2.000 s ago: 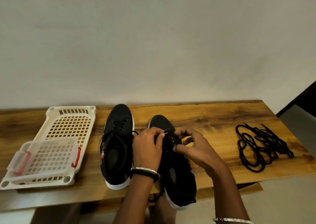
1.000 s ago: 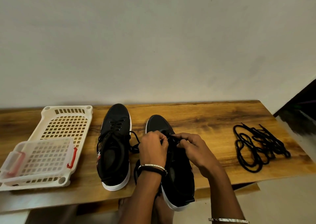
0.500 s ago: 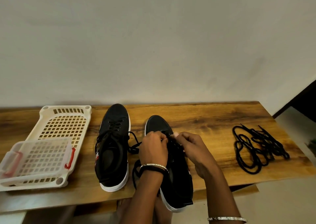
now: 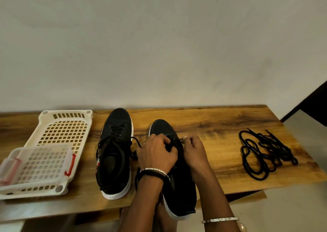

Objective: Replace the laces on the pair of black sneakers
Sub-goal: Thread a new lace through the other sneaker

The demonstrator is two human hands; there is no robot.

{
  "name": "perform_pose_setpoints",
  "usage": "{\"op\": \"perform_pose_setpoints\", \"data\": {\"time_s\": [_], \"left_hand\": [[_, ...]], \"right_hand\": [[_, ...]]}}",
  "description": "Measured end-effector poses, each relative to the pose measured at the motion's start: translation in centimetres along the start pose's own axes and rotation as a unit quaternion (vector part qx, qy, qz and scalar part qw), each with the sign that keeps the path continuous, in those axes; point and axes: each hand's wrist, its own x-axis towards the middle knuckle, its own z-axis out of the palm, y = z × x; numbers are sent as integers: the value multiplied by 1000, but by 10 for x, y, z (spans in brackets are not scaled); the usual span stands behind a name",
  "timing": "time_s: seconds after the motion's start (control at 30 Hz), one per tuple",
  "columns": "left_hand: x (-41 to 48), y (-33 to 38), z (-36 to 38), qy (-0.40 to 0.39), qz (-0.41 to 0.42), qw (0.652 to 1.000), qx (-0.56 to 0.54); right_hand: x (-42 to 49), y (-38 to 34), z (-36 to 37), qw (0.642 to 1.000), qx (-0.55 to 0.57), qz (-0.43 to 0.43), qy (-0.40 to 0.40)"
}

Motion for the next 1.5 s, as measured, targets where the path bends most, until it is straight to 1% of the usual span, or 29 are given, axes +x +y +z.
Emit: {"op": "perform_pose_setpoints", "data": {"time_s": [0.07, 0.17, 0.27, 0.33, 0.43, 0.5, 0.53, 0.57, 0.6, 0.67, 0.73, 0.8, 0.83, 0.87, 0.9, 0.97, 1.0, 1.03, 1.1, 1.13, 1.17, 1.2, 1.23, 1.27, 1.33, 1.37, 1.4, 1.43, 1.5], "left_hand": [[0, -1, -2, -29, 0, 999, 20], [-1, -2, -2, -50, 30, 995, 85], [0, -6, -4, -39, 42, 993, 103], [2, -9, -4, -58, 37, 993, 101], [3, -14, -2, -87, 27, 990, 103], [3, -15, -3, -98, 20, 990, 101], [3, -15, -3, -99, 18, 989, 106], [3, -16, -4, -98, 18, 989, 111], [3, -16, -4, -97, 18, 988, 115], [3, -18, -4, -96, 18, 988, 117], [4, -19, -3, -95, 16, 989, 110], [5, -20, -2, -95, 15, 989, 108], [5, -20, -2, -96, 15, 989, 108], [6, -21, -2, -98, 15, 990, 105], [6, -21, -2, -101, 15, 990, 100], [8, -22, -3, -105, 15, 990, 94], [8, -22, -3, -106, 15, 990, 94], [8, -22, -3, -107, 14, 990, 95], [8, -21, -3, -106, 14, 989, 98], [8, -21, -3, -106, 13, 989, 98], [8, -21, -3, -104, 13, 990, 98], [8, -21, -3, -104, 12, 990, 96], [8, -21, -3, -103, 12, 990, 95], [8, -22, -3, -104, 11, 990, 95], [9, -22, -3, -106, 12, 990, 97], [9, -23, -3, -108, 12, 989, 97], [9, -23, -3, -109, 12, 989, 97], [9, -23, -3, -110, 13, 989, 96], [9, -23, -3, -109, 12, 989, 96]], "right_hand": [[-3, -7, -4, 981, 189, 48, -5], [-3, -17, -11, 911, 408, 52, -11], [-1, -20, -17, 860, 509, 49, -5], [-2, -22, -21, 859, 510, 39, -12], [-3, -21, -24, 910, 414, -8, -19], [-3, -17, -26, 963, 260, -68, -4], [-4, -15, -27, 982, 156, -104, 8], [-4, -14, -28, 988, 57, -142, 19], [-4, -13, -29, 983, -32, -180, 27], [-2, -12, -30, 952, -193, -236, 25], [0, -12, -33, 912, -334, -238, 5], [4, -7, -36, 887, -402, -228, -15], [6, -5, -38, 890, -397, -226, -16], [6, -2, -40, 906, -362, -219, -13], [3, -1, -42, 934, -294, -201, -5], [-1, -6, -45, 992, -61, -111, -4], [-3, -9, -47, 995, 74, -67, -13], [-4, -12, -49, 977, 209, -29, -33], [-6, -17, -57, 889, 453, 28, -65], [-6, -19, -60, 846, 528, 45, -66], [-6, -18, -62, 825, 560, 57, -58], [-4, -16, -64, 828, 556, 62, -44], [-2, -14, -65, 853, 519, 55, -22], [-1, -13, -66, 894, 447, 33, 4], [-2, -13, -67, 975, 209, -51, 49], [-2, -12, -65, 991, 69, -101, 54], [-1, -11, -61, 986, -68, -145, 40], [-1, -10, -56, 967, -185, -176, 10], [-3, -10, -46, 927, -315, -199, -47]]}}
